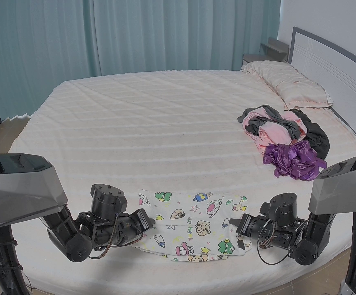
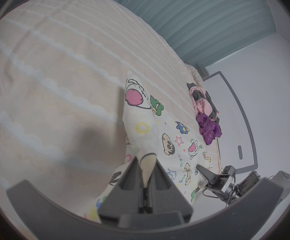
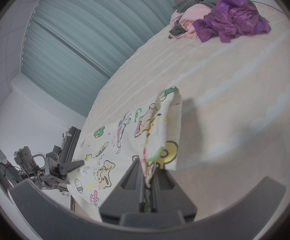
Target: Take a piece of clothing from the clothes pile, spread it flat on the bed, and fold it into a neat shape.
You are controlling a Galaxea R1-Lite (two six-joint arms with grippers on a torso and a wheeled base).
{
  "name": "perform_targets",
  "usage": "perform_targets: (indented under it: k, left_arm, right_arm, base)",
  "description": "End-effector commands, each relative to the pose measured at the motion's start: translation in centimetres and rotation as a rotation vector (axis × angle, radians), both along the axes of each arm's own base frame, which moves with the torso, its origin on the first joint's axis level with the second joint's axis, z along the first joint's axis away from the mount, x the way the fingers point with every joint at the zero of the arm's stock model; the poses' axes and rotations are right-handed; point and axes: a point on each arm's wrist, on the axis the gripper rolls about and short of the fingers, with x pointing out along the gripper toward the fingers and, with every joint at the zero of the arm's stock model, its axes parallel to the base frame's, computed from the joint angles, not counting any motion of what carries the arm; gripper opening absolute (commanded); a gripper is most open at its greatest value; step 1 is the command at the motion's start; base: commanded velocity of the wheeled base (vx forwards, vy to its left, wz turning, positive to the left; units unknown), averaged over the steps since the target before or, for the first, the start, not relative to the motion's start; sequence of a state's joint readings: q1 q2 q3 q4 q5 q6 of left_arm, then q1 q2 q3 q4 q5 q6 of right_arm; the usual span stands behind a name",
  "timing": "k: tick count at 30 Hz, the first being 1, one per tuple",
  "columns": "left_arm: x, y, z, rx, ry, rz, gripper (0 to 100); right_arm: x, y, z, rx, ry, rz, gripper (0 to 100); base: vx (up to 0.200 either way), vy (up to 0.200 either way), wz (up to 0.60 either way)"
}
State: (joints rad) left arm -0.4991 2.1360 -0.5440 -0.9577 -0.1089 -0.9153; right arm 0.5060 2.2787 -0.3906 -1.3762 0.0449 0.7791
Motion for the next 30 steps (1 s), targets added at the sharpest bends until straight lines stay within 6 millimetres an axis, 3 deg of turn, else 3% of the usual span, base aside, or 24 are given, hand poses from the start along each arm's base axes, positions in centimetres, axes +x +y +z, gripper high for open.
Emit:
perform_targets:
  k: [1, 24, 30]
  left_arm:
    - [0.0, 0.0, 0.4, -0.007, -0.009, 0.002, 0]
    - [0.1, -0.4, 0.2, -0.007, -0.011, -0.008, 0]
    - [0.1, -0.4, 0.2, -0.007, -0.011, -0.008, 0]
  right_arm:
    - [0.0, -0.2, 0.8, 0.01, -0.022, -0.007, 0]
    - [0.8, -1.2, 1.1, 0.015, -0.037, -0.047, 0]
    - [0.8, -1.2, 0.9, 0.012, -0.032, -0.047, 0]
  base:
    - [0.0, -0.2, 0.0]
    - [0.0, -0.2, 0.0]
    - [0.0, 0.0, 0.0]
